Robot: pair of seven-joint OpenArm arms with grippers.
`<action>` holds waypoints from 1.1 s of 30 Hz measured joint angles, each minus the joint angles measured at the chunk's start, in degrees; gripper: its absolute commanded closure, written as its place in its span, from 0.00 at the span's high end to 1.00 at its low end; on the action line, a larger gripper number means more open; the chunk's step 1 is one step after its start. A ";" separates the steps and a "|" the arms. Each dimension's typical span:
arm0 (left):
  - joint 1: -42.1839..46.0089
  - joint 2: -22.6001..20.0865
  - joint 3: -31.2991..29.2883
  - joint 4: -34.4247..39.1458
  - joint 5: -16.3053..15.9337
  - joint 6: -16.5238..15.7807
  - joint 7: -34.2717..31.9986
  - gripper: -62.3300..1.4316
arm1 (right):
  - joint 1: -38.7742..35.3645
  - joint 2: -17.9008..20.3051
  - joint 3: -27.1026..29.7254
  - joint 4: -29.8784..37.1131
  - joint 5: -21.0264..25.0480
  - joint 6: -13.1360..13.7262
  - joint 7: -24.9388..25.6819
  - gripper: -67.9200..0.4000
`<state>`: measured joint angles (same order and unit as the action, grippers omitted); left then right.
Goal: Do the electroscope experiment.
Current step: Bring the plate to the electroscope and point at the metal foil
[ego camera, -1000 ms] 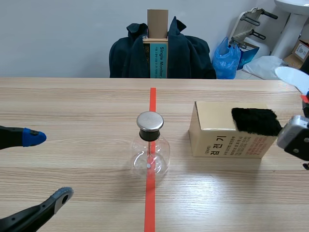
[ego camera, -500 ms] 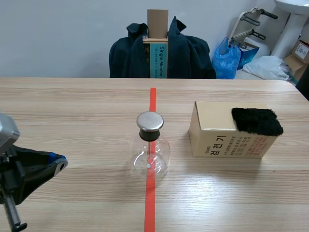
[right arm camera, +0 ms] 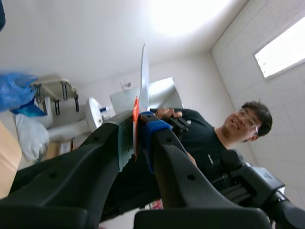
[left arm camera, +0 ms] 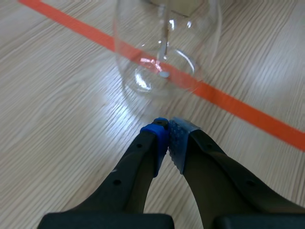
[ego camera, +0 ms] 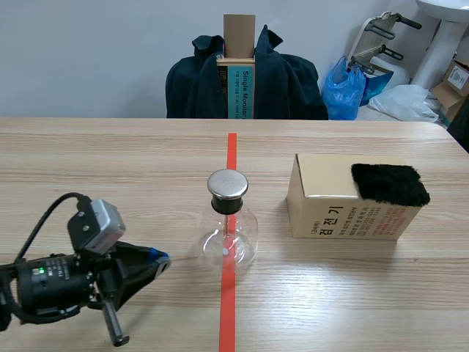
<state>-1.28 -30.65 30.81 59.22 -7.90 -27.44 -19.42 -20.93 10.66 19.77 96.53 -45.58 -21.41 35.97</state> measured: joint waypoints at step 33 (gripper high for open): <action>-4.28 2.56 1.68 -4.22 -0.02 2.97 0.28 0.07 | 3.91 0.66 -29.75 -4.98 -20.98 6.69 -7.37 0.02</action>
<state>-5.56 -28.10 32.49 55.00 -7.92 -24.47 -19.14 -17.02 11.31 -9.98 91.55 -66.57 -14.72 28.60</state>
